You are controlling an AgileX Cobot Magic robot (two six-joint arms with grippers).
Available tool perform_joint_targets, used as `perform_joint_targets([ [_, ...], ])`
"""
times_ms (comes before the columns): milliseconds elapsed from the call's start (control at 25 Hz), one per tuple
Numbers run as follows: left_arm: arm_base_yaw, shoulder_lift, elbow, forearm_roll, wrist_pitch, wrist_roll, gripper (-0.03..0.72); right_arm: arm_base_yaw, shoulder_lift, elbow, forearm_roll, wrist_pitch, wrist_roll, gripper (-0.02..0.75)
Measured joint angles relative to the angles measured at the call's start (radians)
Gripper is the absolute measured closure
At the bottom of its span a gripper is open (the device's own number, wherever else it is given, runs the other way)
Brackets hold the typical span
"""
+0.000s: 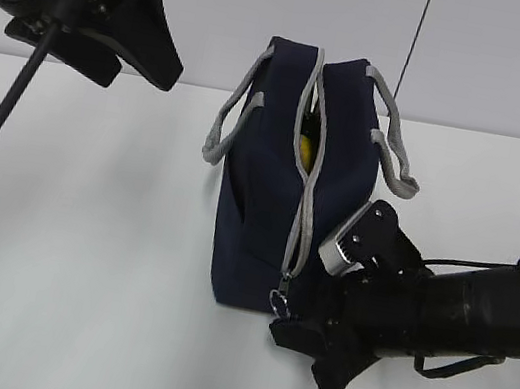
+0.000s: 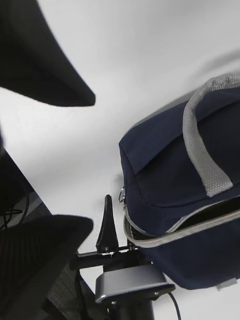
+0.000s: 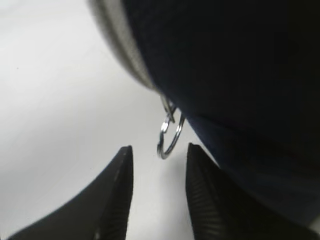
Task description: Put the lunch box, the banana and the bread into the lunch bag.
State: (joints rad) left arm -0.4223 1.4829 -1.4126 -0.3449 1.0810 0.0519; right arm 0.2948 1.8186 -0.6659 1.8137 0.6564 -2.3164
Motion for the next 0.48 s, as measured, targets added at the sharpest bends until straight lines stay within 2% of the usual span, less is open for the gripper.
perform_joint_targets([
  [120,0.000,0.000,0.000,0.001,0.000,0.000,0.221,0.000,0.002,-0.017,0.000,0.009,-0.002,0.517],
  [400,0.000,0.000,0.000,0.001,0.001,0.000,0.224,0.000,0.003,-0.032,0.000,-0.014,-0.002,0.531],
  [480,0.000,0.000,0.000,0.001,0.001,0.000,0.225,0.000,0.003,-0.033,0.000,-0.017,-0.002,0.569],
])
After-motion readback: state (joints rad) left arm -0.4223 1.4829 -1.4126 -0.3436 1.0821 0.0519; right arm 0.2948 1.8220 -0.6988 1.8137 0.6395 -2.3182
